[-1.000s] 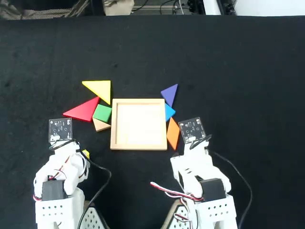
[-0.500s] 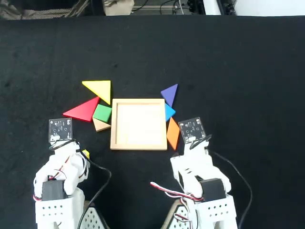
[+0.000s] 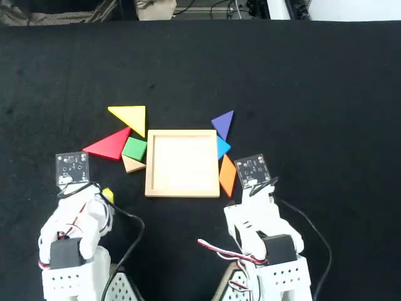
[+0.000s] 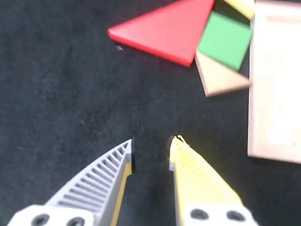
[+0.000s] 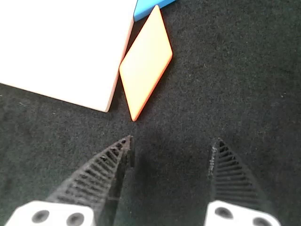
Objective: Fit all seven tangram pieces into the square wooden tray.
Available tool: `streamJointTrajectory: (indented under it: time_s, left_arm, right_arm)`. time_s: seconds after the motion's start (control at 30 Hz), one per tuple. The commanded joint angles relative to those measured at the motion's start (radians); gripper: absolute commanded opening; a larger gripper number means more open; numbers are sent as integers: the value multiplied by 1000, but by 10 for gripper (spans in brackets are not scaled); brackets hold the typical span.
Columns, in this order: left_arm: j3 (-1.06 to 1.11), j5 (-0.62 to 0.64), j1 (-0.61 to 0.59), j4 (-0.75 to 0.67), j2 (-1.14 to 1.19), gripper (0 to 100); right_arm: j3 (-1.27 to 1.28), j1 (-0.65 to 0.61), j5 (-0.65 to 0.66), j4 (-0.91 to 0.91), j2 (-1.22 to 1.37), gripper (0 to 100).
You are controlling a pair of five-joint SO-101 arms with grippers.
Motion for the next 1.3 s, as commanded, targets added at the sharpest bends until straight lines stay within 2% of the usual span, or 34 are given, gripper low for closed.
streamJointTrajectory:
  time_s: [0.0, 0.13, 0.43, 0.67, 0.93, 1.0, 1.13, 1.27]
  left_arm:
    - [-65, -21, -22, -95, 0, 138]
    - [-35, -21, -18, -281, 0, 137]
    - [-2, -23, -44, -482, -2, 141]
    - [5, -31, -36, -491, -2, 141]
    - [-4, -54, 67, -483, 8, 142]
    - [-31, -58, 90, -482, 9, 148]
    - [-51, -52, 137, -480, 11, 249]
    - [-64, -55, 148, -482, 11, 241]
  right_arm:
    - [-2, -14, -6, 3, -68, 263]
    - [-2, -14, -6, 0, -68, 263]
    - [-2, -11, -6, -106, -68, 263]
    - [-4, 2, 2, -319, -68, 265]
    - [-54, 161, 0, -629, -61, 262]
    - [-67, 133, -3, -652, -61, 262]
    - [-41, 48, -2, -652, -61, 262]
    - [-2, 41, 0, -629, -58, 262]
